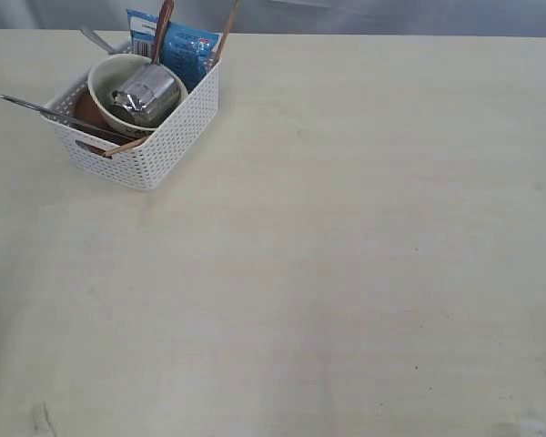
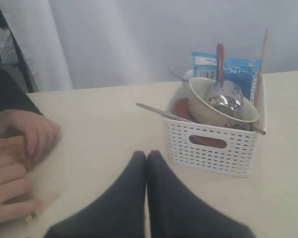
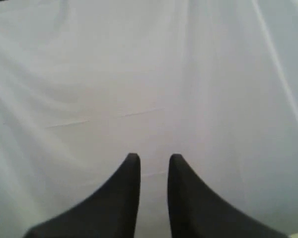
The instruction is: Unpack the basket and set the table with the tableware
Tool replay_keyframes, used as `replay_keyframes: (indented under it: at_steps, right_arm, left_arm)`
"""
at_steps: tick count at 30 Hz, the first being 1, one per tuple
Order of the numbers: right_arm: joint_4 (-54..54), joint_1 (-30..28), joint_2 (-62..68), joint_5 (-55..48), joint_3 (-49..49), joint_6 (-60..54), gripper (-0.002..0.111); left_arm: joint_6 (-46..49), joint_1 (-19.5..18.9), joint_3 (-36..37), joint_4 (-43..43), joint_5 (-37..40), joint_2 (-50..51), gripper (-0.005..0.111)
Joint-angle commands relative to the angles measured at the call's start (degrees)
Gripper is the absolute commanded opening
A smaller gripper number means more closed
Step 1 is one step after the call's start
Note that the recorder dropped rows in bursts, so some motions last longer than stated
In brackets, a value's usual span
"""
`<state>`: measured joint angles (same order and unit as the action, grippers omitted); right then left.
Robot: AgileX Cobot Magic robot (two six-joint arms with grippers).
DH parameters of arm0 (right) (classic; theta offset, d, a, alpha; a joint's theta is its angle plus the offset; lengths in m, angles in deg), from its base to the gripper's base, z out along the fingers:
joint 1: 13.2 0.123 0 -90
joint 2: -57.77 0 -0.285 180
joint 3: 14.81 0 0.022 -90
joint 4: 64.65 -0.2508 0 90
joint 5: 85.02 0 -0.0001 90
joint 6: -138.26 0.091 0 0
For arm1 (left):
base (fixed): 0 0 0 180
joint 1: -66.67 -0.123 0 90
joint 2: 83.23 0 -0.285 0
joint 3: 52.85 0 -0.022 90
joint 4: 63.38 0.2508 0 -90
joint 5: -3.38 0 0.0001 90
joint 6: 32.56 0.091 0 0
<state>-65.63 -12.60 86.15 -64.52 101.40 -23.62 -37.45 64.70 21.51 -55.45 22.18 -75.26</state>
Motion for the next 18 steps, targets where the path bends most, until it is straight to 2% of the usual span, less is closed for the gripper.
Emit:
replay_keyframes:
  at_steps: [1, 3, 5, 7, 9, 14, 18]
  right_arm:
    - [5.8, 0.27, 9.97, 0.22, 3.25, 0.98, 0.013]
    - [10.3, 0.89, 13.31, 0.22, 3.88, 4.69, 0.02]
    - [15.66, 2.32, 16.35, 0.49, 4.56, 8.31, 0.032]
    - [20.3, 4.42, 19.73, 0.54, 5.83, 11.95, 0.048]
    - [22.95, 6.99, 23.03, 0.43, 7.5, 12.88, 0.058]
    - [24.69, 13.5, 32.2, -2.96, 13.66, 14.06, 0.059]
    - [24.81, 19.57, 39.97, -11.19, 20.65, 14.06, 0.059]
  left_arm:
    - [0.05, -0.15, 0.22, -0.06, -0.23, -0.18, 0.0]
    - [0.05, -0.15, 0.22, -0.06, -0.23, -0.18, 0.0]
    - [0.05, -0.15, 0.22, -0.06, -0.23, -0.18, 0.0]
    - [0.05, -0.15, 0.22, -0.06, -0.23, -0.18, 0.0]
    - [0.05, -0.15, 0.22, -0.06, -0.23, -0.18, 0.0]
    - [0.05, -0.15, 0.22, -0.06, -0.23, -0.18, 0.0]
    - [0.05, -0.15, 0.22, -0.06, -0.23, -0.18, 0.0]
